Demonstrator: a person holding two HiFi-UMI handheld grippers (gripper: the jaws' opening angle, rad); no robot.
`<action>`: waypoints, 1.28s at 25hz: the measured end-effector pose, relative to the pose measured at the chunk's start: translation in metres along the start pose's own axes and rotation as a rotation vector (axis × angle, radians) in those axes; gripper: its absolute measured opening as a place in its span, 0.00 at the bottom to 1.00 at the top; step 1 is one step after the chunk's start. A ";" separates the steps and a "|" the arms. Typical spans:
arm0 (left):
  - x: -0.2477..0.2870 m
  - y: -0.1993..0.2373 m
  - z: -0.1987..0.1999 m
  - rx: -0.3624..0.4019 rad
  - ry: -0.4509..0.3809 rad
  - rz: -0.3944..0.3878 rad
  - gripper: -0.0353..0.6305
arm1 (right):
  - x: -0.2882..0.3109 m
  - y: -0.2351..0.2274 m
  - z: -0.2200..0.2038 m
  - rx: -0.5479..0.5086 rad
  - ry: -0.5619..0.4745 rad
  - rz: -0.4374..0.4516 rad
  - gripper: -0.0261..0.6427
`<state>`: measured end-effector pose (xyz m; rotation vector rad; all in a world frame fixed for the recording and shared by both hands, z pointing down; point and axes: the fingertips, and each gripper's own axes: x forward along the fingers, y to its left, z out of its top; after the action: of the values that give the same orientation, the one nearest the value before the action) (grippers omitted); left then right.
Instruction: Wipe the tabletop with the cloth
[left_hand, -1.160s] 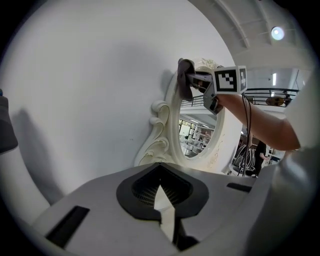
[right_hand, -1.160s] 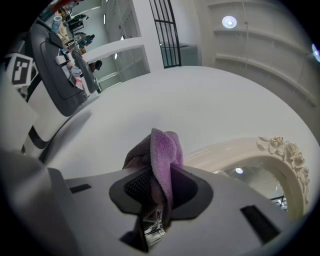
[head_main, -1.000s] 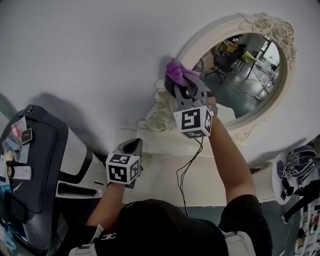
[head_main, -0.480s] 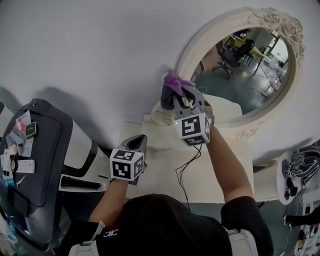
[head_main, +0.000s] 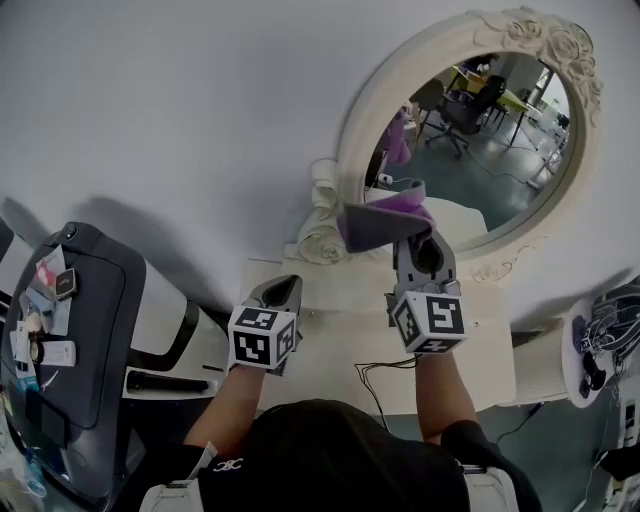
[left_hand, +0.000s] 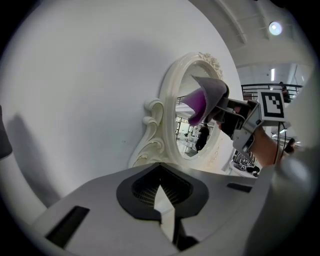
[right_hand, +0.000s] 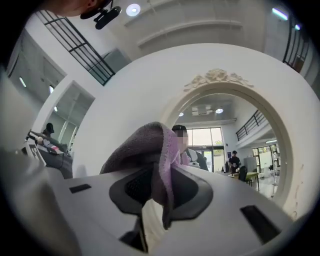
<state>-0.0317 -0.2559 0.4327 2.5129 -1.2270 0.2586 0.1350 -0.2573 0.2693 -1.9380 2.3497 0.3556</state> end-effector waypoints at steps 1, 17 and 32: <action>0.003 -0.005 0.003 0.007 -0.003 -0.006 0.05 | -0.008 -0.009 -0.003 0.029 0.009 -0.031 0.17; 0.065 -0.099 0.009 0.066 0.027 -0.116 0.05 | -0.072 -0.060 -0.084 0.105 0.207 -0.083 0.17; 0.074 -0.117 0.009 0.100 0.047 -0.116 0.06 | -0.083 -0.071 -0.095 0.143 0.219 -0.074 0.17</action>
<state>0.1061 -0.2466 0.4215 2.6360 -1.0705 0.3558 0.2289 -0.2114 0.3694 -2.0825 2.3443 -0.0309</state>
